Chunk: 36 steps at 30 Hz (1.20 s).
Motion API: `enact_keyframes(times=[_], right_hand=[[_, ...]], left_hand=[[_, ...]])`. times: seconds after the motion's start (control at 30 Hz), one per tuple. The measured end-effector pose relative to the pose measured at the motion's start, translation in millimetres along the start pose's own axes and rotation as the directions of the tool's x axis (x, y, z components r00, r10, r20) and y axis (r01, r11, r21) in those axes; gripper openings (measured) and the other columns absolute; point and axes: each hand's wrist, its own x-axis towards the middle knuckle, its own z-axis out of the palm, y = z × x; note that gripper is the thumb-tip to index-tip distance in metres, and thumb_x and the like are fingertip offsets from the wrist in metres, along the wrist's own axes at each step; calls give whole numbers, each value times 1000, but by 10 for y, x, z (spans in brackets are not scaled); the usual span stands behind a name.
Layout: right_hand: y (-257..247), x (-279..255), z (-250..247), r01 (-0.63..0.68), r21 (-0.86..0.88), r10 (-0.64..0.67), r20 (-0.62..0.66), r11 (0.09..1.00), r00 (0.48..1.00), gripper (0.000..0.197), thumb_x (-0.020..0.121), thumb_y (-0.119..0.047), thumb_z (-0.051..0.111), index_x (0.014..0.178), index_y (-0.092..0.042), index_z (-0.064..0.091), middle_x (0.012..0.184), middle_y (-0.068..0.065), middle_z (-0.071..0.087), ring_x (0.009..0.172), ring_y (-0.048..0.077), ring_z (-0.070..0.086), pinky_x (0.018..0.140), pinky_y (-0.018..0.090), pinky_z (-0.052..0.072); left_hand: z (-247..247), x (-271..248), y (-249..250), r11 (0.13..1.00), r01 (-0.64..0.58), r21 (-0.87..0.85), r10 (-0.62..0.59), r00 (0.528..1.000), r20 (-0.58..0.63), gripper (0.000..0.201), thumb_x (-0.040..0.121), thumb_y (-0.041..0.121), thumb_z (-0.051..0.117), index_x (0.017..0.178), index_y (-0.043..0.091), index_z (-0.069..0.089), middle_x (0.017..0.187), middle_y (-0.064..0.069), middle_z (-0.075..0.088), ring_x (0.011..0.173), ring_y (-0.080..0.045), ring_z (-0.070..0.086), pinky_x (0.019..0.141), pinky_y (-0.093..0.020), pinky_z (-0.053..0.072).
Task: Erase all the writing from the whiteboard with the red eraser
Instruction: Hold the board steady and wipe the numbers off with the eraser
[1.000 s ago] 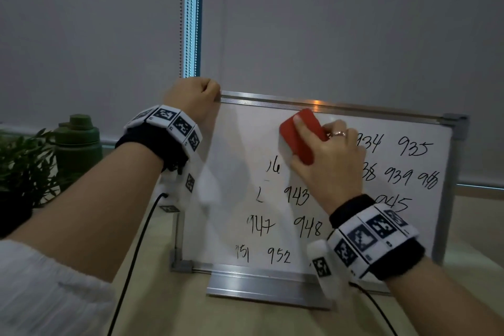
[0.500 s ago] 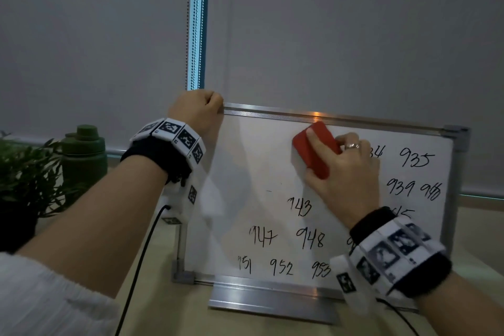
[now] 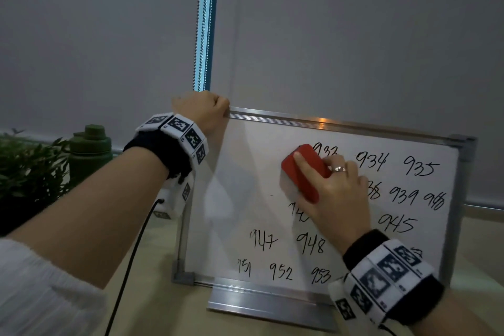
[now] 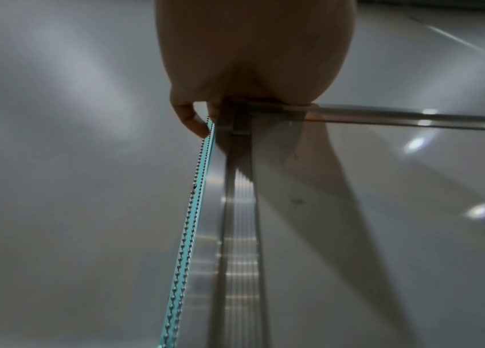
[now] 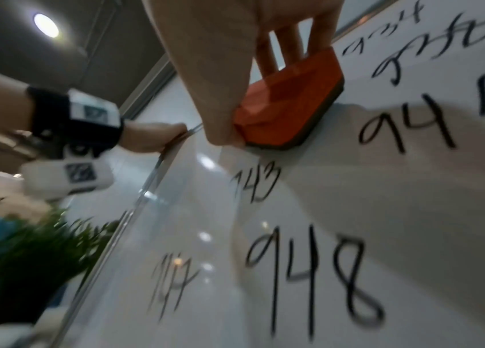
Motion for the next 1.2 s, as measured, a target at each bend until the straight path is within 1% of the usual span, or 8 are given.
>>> enact_keyframes(times=[0.1,0.2,0.43,0.63,0.73,0.83,1.03,1.2], right_hand=[[-151,-296,103,236,11,-236,74,972,969,66,53,-38,83,115,-28,63,89,11,61,74,27,51,60,36,43],[-210,-455,106,406,14,-401,191,914,896,73,43,-34,84,113,-32,62,90,6,61,77,23,45,60,35,44],[41,-75,-55,-63,11,63,14,998,998,59,63,-44,78,116,-23,63,88,17,59,74,34,52,64,39,43],[-91,-594,168,528,21,-521,205,849,829,66,49,-26,81,112,-35,62,89,5,62,72,24,55,59,34,45],[101,-227,83,259,-8,-259,54,966,964,62,55,-30,84,114,-28,64,85,15,62,69,32,53,59,39,44],[151,-18,11,-47,-8,47,-34,999,998,57,70,-43,74,120,-20,61,87,21,58,73,34,52,63,40,43],[-162,-486,226,404,1,-401,128,915,907,75,51,-33,81,120,-28,51,92,9,54,73,24,48,59,36,44],[217,-35,63,-51,-10,50,-87,999,995,66,64,-37,80,124,-19,58,87,21,57,73,34,53,61,41,45]], left_hand=[[-105,12,96,987,-19,162,7,997,74,46,93,29,29,50,16,37,55,-2,41,69,-23,46,96,-39,29],[-184,44,240,989,-85,122,69,989,130,42,92,26,34,53,12,42,59,-6,44,65,-25,44,73,-32,36],[4,22,499,993,-110,-47,117,970,211,34,93,30,37,72,17,59,73,-8,51,68,-23,45,49,-18,24],[84,17,509,997,-79,-15,80,976,204,44,94,31,32,98,9,70,88,-9,52,80,-23,45,66,-25,29],[108,17,496,996,-83,10,80,981,174,45,94,31,32,100,8,70,88,-8,53,79,-23,46,68,-27,29],[151,27,493,995,-102,19,97,981,167,42,94,31,31,91,11,68,79,-6,52,78,-22,44,53,-24,27],[212,82,464,995,-102,14,99,986,133,43,92,32,31,85,10,67,83,-8,54,74,-23,47,53,-24,29],[188,66,458,993,-113,33,109,988,111,46,92,32,32,96,9,71,85,-9,57,76,-24,48,57,-26,30]])
